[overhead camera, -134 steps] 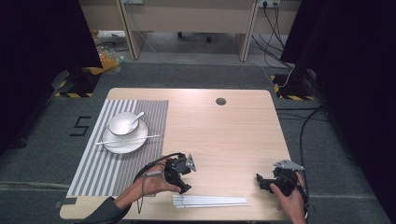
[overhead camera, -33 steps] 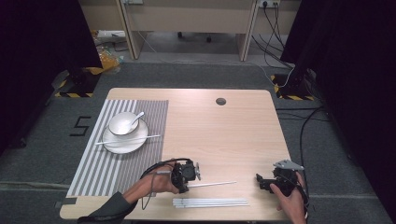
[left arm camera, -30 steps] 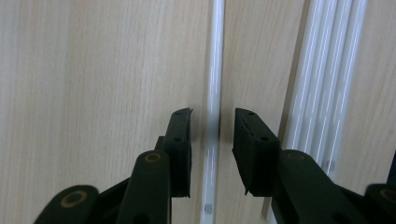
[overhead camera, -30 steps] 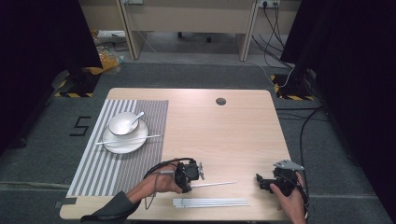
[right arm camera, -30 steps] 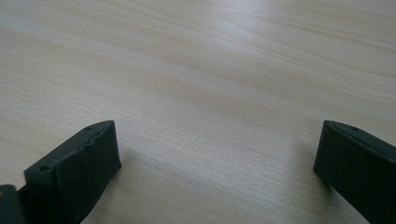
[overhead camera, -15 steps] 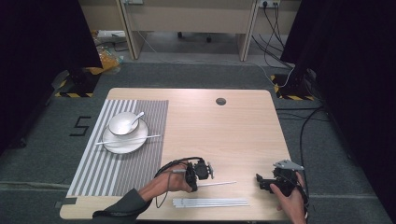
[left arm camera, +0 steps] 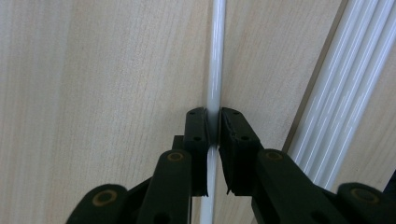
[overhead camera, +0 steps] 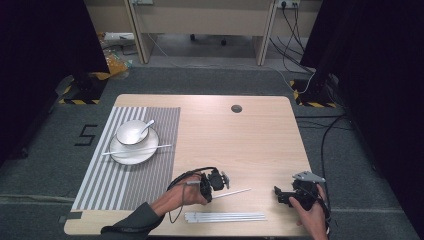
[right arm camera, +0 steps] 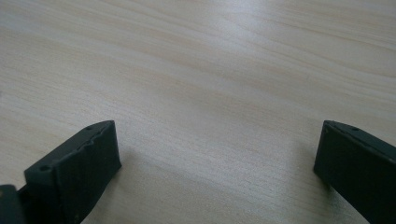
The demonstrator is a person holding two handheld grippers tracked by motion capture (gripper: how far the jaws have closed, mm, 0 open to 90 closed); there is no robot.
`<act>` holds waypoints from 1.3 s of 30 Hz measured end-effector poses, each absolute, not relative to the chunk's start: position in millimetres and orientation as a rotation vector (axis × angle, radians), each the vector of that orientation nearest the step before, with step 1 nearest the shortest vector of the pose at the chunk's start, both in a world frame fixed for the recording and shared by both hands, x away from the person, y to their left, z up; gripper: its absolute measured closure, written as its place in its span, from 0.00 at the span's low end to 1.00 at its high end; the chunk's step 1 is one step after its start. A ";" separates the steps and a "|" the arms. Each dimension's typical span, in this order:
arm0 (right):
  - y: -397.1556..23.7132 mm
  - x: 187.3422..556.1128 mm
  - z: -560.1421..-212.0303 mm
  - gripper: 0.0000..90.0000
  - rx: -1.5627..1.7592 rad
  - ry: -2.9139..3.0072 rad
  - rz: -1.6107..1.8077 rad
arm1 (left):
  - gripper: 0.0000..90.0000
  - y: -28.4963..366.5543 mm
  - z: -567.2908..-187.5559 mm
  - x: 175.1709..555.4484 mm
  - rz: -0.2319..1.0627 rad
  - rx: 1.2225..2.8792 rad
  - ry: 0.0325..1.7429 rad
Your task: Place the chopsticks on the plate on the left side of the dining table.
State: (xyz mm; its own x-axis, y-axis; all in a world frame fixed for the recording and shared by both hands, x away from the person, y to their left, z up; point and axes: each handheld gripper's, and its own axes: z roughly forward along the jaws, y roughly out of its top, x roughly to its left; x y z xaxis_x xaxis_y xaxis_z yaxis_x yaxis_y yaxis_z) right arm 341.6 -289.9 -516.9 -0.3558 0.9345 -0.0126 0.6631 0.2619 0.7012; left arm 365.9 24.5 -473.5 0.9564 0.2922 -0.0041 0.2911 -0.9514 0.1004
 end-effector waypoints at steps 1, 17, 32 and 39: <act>-289.8 341.5 -516.8 0.00 1.449 2.112 0.855 | 0.90 24.5 -473.6 365.5 0.021 3.007 0.452; -289.8 341.5 -516.9 0.00 1.446 2.112 0.854 | 0.92 18.9 -473.4 365.3 0.026 3.039 0.449; -289.7 341.6 -516.9 0.00 1.447 2.112 0.854 | 0.94 23.3 -473.1 363.6 0.047 3.009 0.415; -289.7 341.6 -516.9 0.00 1.446 2.112 0.854 | 0.94 26.4 -473.2 365.2 0.044 3.014 0.390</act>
State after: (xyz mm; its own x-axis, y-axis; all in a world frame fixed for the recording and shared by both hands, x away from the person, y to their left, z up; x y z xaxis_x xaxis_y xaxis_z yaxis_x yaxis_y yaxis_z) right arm 341.6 -289.7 -516.9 -0.3568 0.9341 -0.0123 0.6629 0.2625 0.7012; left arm 365.2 26.4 -473.2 0.9667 0.2554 0.0153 0.2524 -0.9619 0.1051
